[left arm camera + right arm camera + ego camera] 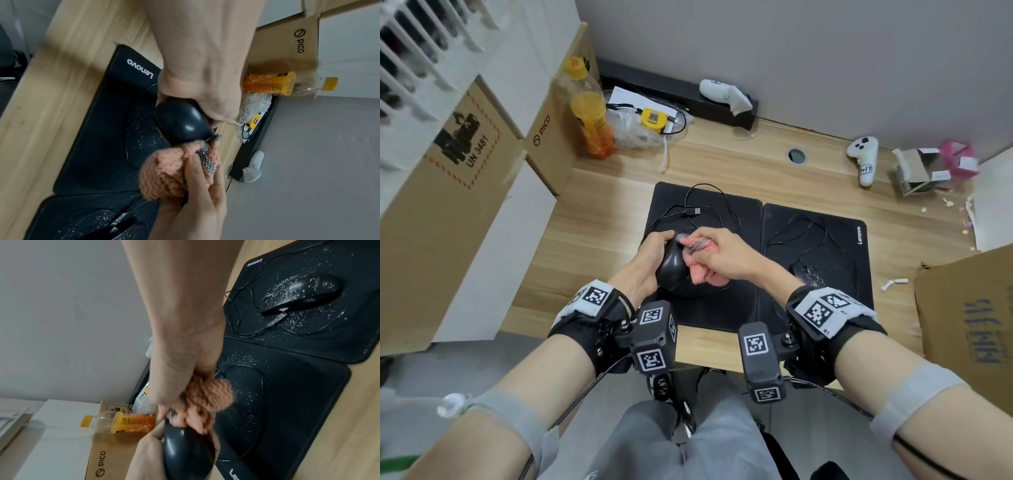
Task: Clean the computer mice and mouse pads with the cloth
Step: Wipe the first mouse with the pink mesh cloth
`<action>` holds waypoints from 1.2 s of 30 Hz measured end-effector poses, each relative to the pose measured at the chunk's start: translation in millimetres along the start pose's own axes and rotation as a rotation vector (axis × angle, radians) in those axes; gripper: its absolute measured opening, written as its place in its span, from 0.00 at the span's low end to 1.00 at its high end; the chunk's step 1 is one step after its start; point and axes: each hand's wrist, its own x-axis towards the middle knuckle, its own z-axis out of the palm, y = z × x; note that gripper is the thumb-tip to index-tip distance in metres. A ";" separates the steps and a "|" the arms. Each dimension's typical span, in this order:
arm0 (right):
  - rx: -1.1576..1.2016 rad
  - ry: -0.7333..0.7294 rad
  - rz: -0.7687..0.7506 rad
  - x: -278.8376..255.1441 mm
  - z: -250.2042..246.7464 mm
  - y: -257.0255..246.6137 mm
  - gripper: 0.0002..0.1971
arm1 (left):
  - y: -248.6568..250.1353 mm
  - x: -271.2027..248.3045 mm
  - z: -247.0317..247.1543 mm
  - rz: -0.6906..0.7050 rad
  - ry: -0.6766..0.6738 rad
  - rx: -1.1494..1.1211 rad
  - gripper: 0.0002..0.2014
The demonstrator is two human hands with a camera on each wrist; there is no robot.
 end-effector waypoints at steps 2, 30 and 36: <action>0.189 0.147 0.068 4.4 -0.6 -0.8 0.13 | -2.1 -0.3 -1.1 0.043 -0.070 -0.008 0.15; -0.171 -0.175 0.018 3.2 31.8 -23.6 0.07 | -12.5 -0.4 -33.8 0.132 0.126 -0.087 0.12; -0.032 0.123 0.187 7.5 23.9 -6.3 0.16 | -19.2 -8.1 -24.9 0.114 0.073 -0.062 0.10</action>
